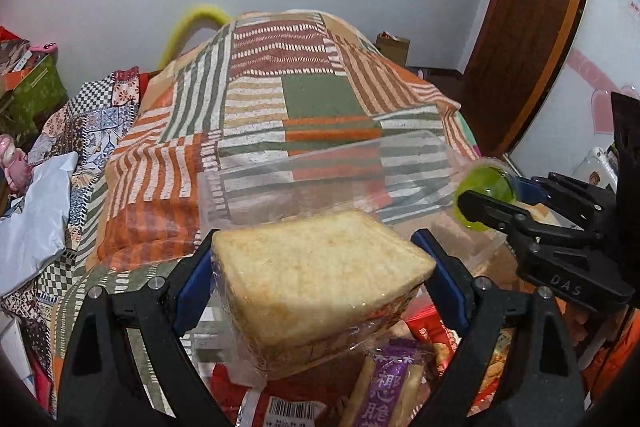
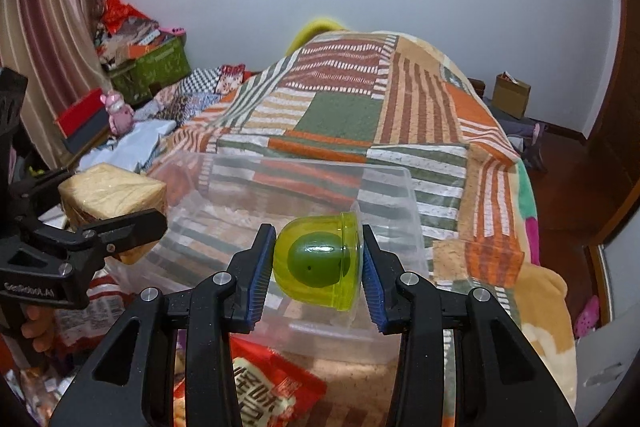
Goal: Organize snacks
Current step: 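Carry bread and jelly cup into the clear box and open both tools, then grasp the red cracker bag with the left tool while the right grasps the yellow bag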
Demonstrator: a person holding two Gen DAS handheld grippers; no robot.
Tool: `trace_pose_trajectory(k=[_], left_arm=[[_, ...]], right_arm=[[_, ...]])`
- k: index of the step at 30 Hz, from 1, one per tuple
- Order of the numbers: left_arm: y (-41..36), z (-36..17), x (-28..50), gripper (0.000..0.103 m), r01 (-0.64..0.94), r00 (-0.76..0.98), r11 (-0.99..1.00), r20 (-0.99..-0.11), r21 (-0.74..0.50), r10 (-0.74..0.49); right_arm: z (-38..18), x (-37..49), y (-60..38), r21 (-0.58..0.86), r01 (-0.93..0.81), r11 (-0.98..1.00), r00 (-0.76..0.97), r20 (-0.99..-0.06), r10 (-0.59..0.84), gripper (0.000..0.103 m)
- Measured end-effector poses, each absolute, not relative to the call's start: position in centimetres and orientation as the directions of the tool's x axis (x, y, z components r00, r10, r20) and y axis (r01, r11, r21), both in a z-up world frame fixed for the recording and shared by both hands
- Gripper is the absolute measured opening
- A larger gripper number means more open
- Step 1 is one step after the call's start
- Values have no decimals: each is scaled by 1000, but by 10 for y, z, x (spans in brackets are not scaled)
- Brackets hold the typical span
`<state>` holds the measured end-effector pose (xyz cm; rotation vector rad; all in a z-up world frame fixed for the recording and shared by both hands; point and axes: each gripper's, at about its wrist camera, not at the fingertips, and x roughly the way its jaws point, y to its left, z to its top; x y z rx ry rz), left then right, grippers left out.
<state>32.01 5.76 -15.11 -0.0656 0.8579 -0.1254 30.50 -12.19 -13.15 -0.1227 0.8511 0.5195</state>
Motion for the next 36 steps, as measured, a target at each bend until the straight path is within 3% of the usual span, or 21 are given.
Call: trace_pose_trajectory(k=[14,18,36], left_arm=[[65,-166,332,93,47,580,983,-797,-175,-170],[65,-159,326,93,47,592,982,-787,-183,-175],[69,-100,218,93,36,687,994,-720,-104,-101]], right_arm=[[-147,307,-116,126,-491,862,477,-789,387,38],[-140,300,-112,93,-508,856,487,-789,375,44],[-88,229,-140,161,-495,854,522,-731,440,57]])
